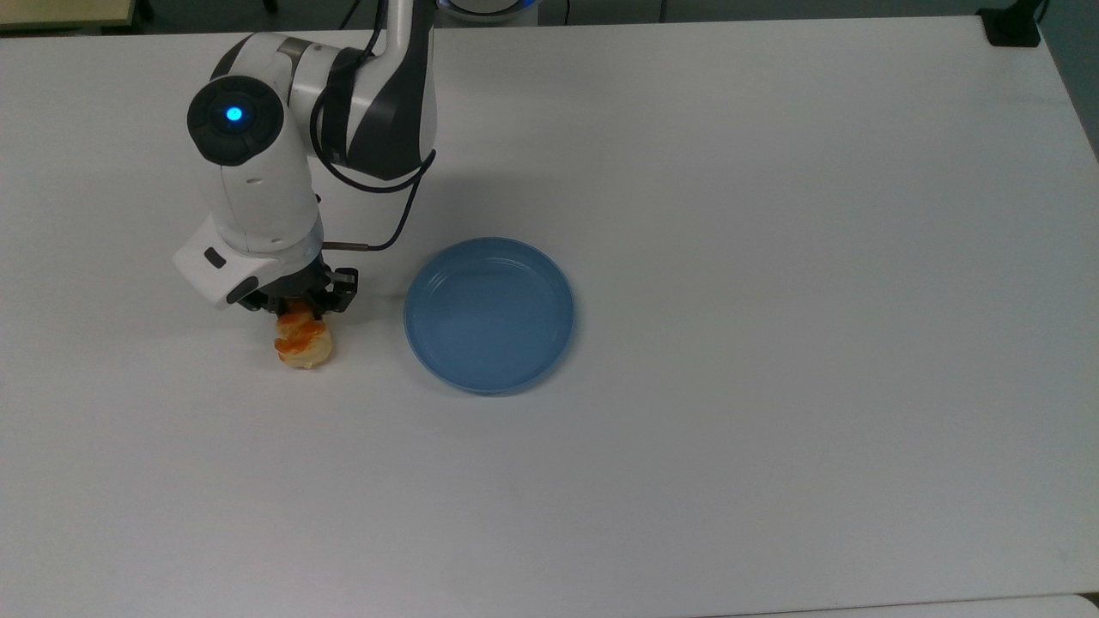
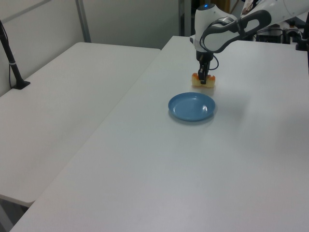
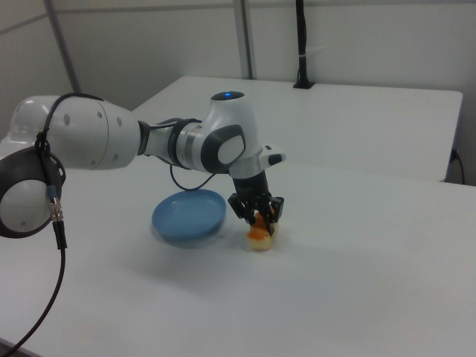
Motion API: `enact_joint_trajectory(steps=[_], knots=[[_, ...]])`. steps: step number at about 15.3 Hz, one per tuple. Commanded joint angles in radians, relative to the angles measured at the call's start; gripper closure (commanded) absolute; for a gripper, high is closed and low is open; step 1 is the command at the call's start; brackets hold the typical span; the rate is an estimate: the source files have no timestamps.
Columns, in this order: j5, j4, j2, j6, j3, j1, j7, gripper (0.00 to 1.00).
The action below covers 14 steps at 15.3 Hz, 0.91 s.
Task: Put the bread on the table
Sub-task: 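Open the gripper to release the bread roll beside the plate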
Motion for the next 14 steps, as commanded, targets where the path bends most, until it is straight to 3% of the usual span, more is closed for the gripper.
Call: enact_joint_trajectory(steps=[1, 4, 7, 14], knots=[[-0.018, -0.009, -0.004, 0.019, -0.003, 0.003, 0.006, 0.0], [-0.016, -0.003, -0.013, 0.017, -0.003, 0.009, 0.023, 0.0], [-0.016, 0.001, -0.085, 0.006, 0.01, 0.016, 0.084, 0.0], [-0.015, -0.001, -0.3, -0.285, 0.011, 0.179, 0.227, 0.0]])
